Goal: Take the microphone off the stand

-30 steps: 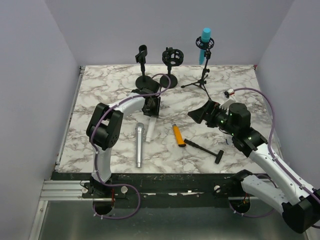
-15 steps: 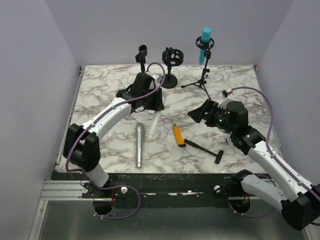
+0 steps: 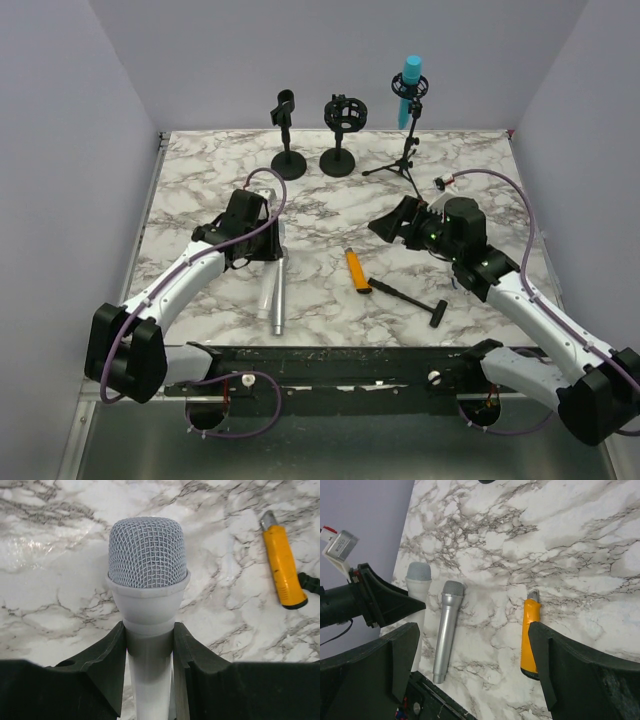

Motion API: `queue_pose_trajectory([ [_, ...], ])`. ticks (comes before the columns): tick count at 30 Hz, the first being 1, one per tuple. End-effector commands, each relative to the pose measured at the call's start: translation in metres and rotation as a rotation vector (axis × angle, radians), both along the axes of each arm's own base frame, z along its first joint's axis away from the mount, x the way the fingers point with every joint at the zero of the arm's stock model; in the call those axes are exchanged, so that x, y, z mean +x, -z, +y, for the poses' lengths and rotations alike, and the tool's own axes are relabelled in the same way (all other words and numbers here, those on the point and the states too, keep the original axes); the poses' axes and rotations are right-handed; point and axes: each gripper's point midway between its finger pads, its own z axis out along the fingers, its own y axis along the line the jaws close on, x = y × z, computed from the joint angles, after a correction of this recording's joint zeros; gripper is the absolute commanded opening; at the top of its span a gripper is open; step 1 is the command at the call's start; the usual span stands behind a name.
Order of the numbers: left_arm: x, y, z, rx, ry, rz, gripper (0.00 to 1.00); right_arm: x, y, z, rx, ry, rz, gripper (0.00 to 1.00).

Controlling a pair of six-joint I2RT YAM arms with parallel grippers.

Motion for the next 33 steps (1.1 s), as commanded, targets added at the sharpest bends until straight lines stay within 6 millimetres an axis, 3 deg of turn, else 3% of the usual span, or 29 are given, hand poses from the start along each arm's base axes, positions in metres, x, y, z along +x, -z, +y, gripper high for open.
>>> queue_pose_trajectory([
  [1, -0.005, 0.018, 0.032, 0.112, -0.156, 0.026, 0.00, 0.003, 0.002, 0.013, 0.028, -0.049, 0.008, 1.00],
  [9, -0.004, 0.038, 0.058, 0.224, -0.259, 0.016, 0.00, 0.005, 0.006, 0.014, 0.024, -0.053, 0.003, 1.00],
  [19, -0.007, 0.063, 0.052, 0.190, -0.233, 0.116, 0.00, 0.005, 0.011, 0.008, -0.013, -0.039, 0.001, 1.00],
  [23, -0.014, 0.072, 0.052, 0.185, -0.227, 0.192, 0.09, 0.004, 0.015, 0.011, -0.004, -0.052, 0.013, 1.00],
  [30, -0.018, 0.081, 0.047, 0.159, -0.222, 0.234, 0.11, 0.006, 0.012, 0.014, 0.000, -0.062, 0.011, 1.00],
  [33, -0.020, 0.085, 0.047, 0.159, -0.222, 0.251, 0.17, 0.006, 0.016, 0.015, -0.001, -0.068, 0.019, 1.00],
])
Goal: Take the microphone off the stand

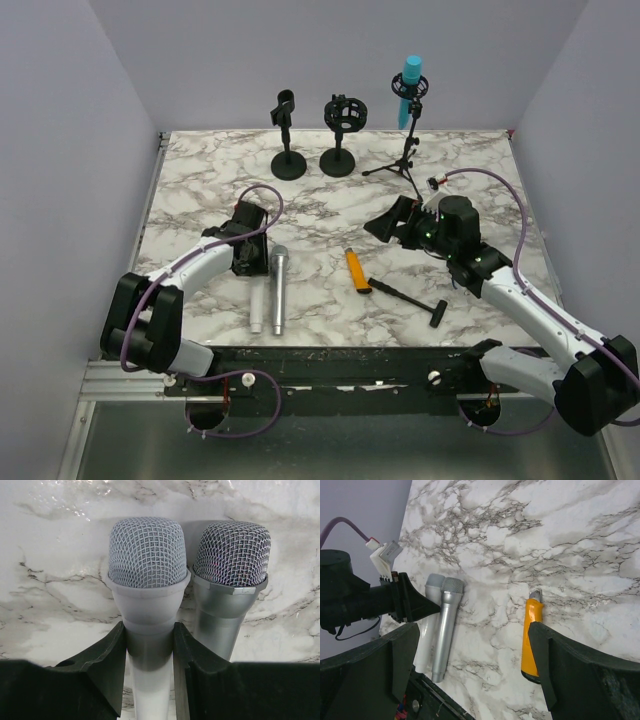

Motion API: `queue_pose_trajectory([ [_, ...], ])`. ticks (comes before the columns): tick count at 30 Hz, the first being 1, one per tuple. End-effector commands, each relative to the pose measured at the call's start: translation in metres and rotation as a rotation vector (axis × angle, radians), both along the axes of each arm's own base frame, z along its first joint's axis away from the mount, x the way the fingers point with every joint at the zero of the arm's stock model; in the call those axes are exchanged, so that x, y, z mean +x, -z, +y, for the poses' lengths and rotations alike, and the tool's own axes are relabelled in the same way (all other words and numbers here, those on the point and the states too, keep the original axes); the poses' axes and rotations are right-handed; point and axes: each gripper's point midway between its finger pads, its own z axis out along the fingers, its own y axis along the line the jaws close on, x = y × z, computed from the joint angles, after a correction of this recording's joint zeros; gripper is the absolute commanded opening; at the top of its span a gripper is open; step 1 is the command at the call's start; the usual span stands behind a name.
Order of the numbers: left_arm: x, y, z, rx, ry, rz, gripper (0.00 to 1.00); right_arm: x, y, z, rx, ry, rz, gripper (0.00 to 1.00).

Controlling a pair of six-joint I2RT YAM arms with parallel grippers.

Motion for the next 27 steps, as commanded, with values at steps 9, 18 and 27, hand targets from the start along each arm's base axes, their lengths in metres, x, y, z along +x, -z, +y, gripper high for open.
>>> queue_pose_trajectory([
  [9, -0.009, 0.004, 0.000, -0.017, -0.042, 0.046, 0.40, -0.002, 0.003, 0.011, 0.025, -0.053, 0.012, 1.00],
  [18, -0.009, 0.000, -0.009, -0.079, -0.055, 0.028, 0.52, 0.002, 0.015, 0.004, -0.040, -0.038, 0.008, 1.00],
  [27, -0.016, -0.028, -0.019, -0.158, -0.010, -0.020, 0.56, 0.001, 0.027, 0.013, 0.031, -0.043, 0.041, 1.00],
])
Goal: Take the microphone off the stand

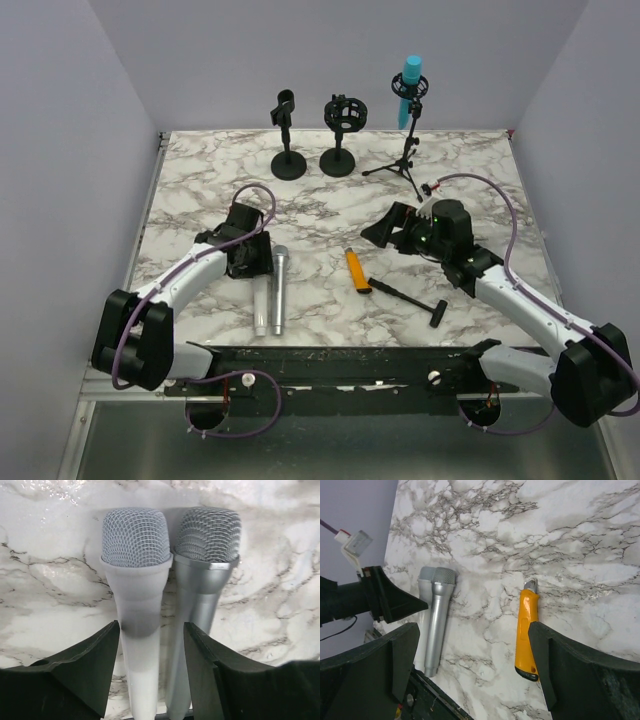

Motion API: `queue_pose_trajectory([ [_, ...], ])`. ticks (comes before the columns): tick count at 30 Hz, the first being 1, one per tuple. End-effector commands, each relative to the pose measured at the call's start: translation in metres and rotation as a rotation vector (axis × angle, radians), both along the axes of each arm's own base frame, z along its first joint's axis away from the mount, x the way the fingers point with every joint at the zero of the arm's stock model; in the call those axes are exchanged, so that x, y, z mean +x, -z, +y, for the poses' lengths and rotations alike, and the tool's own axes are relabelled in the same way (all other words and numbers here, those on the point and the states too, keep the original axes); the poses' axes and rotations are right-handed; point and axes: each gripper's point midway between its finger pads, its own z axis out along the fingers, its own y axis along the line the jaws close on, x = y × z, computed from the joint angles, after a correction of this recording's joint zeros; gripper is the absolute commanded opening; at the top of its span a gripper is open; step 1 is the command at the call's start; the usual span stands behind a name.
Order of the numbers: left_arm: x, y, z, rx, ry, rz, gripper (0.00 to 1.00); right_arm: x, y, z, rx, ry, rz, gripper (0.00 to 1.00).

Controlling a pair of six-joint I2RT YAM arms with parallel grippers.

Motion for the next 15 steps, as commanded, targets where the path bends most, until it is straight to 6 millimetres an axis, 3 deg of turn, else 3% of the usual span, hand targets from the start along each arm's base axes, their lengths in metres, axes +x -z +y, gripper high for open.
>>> queue_pose_trajectory([
  [1, -0.002, -0.025, -0.007, -0.065, 0.021, -0.052, 0.56, 0.004, 0.005, 0.010, 0.040, -0.018, 0.013, 1.00],
  [7, 0.008, -0.067, -0.019, -0.161, 0.053, -0.214, 0.68, 0.020, 0.004, 0.022, 0.064, -0.014, 0.058, 1.00],
  [15, 0.027, -0.138, -0.041, -0.267, 0.168, -0.412, 0.72, 0.037, -0.001, 0.038, 0.166, 0.014, 0.114, 0.99],
])
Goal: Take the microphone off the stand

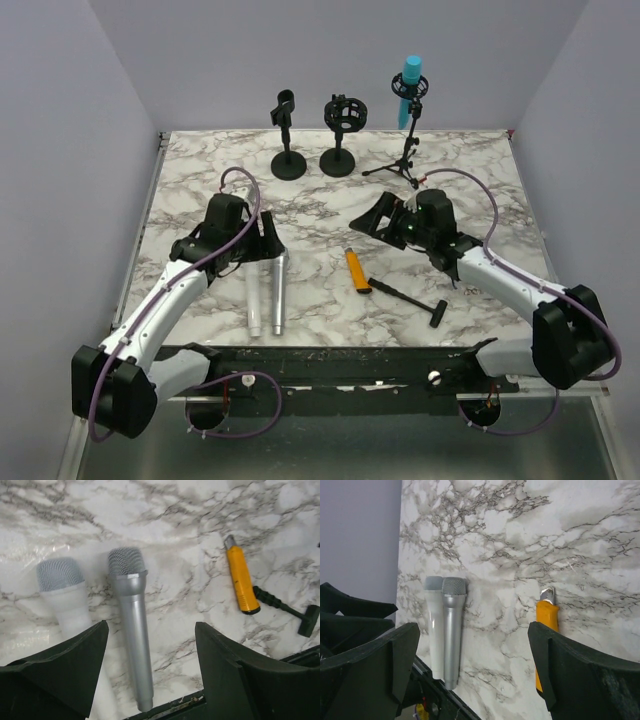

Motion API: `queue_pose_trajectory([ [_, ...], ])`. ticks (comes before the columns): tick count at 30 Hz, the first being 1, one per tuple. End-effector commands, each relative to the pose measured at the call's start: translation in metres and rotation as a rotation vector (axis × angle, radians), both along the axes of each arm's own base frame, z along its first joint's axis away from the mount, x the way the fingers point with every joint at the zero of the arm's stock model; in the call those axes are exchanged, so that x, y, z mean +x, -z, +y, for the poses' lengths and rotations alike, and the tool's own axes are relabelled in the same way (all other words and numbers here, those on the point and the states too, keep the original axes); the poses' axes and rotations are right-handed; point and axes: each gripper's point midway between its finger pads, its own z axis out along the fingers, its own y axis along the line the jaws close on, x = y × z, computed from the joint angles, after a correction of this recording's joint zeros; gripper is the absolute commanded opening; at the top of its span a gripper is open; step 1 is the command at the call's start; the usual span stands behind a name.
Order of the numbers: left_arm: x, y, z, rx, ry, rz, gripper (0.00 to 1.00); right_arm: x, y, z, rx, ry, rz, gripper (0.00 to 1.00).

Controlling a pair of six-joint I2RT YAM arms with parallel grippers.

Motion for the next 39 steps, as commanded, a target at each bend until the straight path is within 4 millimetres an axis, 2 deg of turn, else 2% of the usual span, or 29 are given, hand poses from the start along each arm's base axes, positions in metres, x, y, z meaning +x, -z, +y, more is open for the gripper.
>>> queue_pose_trajectory([
  [1, 0.020, -0.057, -0.024, -0.092, 0.116, -0.149, 0.72, 0.017, -0.024, 0.016, 0.090, 0.008, -0.014, 0.99],
  [6, 0.025, -0.085, -0.046, -0.189, 0.207, -0.211, 0.72, 0.026, -0.032, 0.021, 0.096, 0.000, -0.023, 0.98],
  [12, 0.036, -0.117, -0.080, -0.361, 0.304, -0.228, 0.73, 0.023, -0.035, 0.016, 0.074, 0.009, -0.050, 0.98],
  [17, 0.086, -0.129, -0.093, -0.489, 0.165, -0.278, 0.72, 0.014, -0.037, 0.000, 0.019, 0.036, -0.092, 0.98],
  [23, 0.147, -0.155, -0.123, -0.755, 0.035, -0.389, 0.74, -0.002, -0.061, -0.052, -0.109, 0.182, -0.242, 1.00],
  [24, 0.157, -0.153, -0.130, -0.798, 0.017, -0.388, 0.75, -0.008, -0.065, -0.059, -0.123, 0.194, -0.260, 1.00],
  [25, 0.165, -0.162, -0.136, -0.845, 0.014, -0.417, 0.78, -0.012, -0.069, -0.064, -0.132, 0.198, -0.276, 1.00],
  [29, 0.196, -0.172, -0.150, -0.989, -0.068, -0.509, 0.98, -0.028, -0.081, -0.086, -0.152, 0.261, -0.323, 1.00],
  [34, 0.229, -0.185, -0.168, -1.063, -0.092, -0.556, 0.96, -0.047, -0.080, -0.101, -0.146, 0.293, -0.322, 1.00],
  [39, 0.260, -0.171, -0.168, -1.126, -0.236, -0.542, 0.88, -0.058, -0.085, -0.111, -0.149, 0.318, -0.338, 1.00],
])
